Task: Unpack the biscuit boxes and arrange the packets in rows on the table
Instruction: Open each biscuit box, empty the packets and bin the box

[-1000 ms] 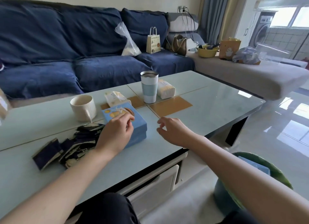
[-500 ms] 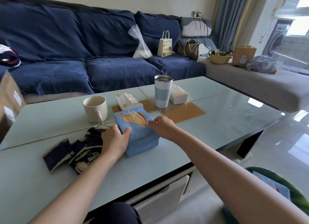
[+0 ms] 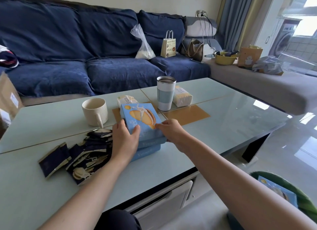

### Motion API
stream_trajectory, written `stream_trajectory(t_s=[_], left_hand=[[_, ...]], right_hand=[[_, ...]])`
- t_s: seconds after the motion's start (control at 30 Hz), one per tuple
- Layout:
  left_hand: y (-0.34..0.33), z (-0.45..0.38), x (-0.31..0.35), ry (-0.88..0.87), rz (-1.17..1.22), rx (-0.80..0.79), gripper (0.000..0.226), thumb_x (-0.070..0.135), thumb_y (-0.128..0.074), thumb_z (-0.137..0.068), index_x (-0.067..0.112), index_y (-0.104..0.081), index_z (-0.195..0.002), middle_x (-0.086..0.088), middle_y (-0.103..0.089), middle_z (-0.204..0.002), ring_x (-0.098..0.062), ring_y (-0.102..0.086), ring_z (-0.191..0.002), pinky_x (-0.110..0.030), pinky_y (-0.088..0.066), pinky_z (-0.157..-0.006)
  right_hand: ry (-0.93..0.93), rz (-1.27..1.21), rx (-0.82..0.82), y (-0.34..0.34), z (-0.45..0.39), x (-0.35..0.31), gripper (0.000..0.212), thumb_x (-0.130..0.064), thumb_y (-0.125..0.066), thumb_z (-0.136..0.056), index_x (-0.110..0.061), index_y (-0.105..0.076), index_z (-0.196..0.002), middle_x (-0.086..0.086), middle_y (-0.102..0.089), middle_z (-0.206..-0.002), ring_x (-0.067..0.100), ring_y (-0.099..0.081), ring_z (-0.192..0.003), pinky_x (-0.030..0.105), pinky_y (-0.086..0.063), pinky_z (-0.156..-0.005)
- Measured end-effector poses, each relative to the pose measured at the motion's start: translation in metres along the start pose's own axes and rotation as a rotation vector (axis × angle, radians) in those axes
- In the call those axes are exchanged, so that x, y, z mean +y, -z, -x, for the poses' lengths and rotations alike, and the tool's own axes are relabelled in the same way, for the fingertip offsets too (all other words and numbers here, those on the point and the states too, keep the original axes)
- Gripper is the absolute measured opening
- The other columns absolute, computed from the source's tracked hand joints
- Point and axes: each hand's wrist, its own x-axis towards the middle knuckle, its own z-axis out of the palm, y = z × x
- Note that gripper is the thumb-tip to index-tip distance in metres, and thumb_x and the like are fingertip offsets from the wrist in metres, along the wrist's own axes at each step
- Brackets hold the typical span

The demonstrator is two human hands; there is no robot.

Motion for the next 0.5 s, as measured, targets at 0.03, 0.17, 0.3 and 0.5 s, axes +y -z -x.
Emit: stream_trajectory(t_s=[0.03,0.17,0.3,0.5], left_hand=[[-0.002,0.001,0.004,-0.011,0.049,0.0,0.031,0.025,-0.059,-0.089,0.007,-0.059,-0.114,-0.015,-0.061,-0.115,-0.032,-0.059,-0.104,-0.048,-0.048,-0.094],[-0.011,0.007,0.02,-0.095,0.156,0.041,0.031,0.025,-0.064,-0.088,0.02,-0.059,-0.118,0.002,-0.059,-0.114,-0.019,-0.06,-0.103,-0.034,-0.049,-0.091],[-0.027,0.015,0.026,-0.076,0.402,0.002,0.033,0.021,-0.07,-0.086,0.03,-0.06,-0.116,0.006,-0.069,-0.11,-0.008,-0.068,-0.088,-0.01,-0.049,-0.066],[-0.063,0.029,0.033,0.126,0.769,-0.22,0.053,0.012,-0.077,-0.078,0.015,-0.06,-0.128,-0.003,-0.07,-0.111,-0.005,-0.07,-0.088,-0.025,-0.056,-0.078]], right_hand=[[-0.003,-0.054,0.016,0.002,0.001,0.001,0.024,-0.027,-0.061,-0.087,-0.004,-0.066,-0.091,0.007,-0.042,-0.082,0.022,-0.037,-0.074,0.034,-0.034,-0.066],[0.025,-0.238,0.08,0.019,0.008,0.007,0.042,-0.029,-0.063,-0.086,0.01,-0.061,-0.102,0.007,-0.042,-0.084,0.022,-0.038,-0.076,0.035,-0.033,-0.068],[0.129,-0.328,0.093,0.042,0.022,0.016,0.019,-0.035,-0.064,-0.083,-0.018,-0.059,-0.076,0.006,-0.049,-0.079,0.021,-0.044,-0.075,0.035,-0.033,-0.07],[0.175,-0.266,0.249,0.063,0.042,0.045,0.033,-0.041,-0.063,-0.089,-0.021,-0.049,-0.111,-0.013,-0.06,-0.095,0.001,-0.059,-0.083,0.017,-0.042,-0.06]])
